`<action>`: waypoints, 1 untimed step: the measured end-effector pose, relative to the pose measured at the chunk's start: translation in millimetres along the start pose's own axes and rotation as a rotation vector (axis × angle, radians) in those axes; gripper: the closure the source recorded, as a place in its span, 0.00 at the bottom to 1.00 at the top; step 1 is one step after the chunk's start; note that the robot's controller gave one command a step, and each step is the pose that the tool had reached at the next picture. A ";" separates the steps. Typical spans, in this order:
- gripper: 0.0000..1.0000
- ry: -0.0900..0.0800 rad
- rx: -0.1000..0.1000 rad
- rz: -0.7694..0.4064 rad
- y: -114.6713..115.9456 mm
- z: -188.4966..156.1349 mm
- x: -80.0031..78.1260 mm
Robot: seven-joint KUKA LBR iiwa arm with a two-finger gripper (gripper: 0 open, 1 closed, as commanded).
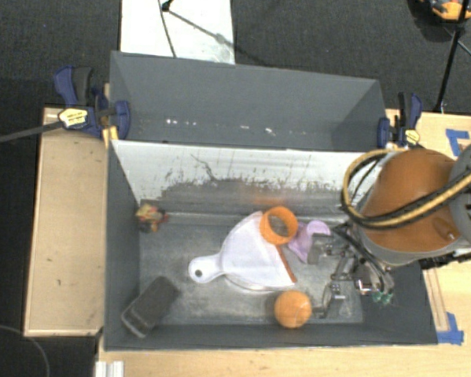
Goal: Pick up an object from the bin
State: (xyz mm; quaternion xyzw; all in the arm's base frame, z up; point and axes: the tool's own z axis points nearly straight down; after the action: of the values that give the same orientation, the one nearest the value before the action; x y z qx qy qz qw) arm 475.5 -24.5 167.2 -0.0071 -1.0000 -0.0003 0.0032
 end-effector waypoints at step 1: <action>0.00 -0.008 0.001 -0.001 0.0 -4.0 -1.9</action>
Offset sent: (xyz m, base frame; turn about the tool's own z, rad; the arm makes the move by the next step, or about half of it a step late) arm 0.0014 0.1146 -0.0972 -0.2004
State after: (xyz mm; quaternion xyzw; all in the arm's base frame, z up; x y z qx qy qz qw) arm 477.4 -24.5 171.1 -0.0065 -1.0000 0.0000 -0.0010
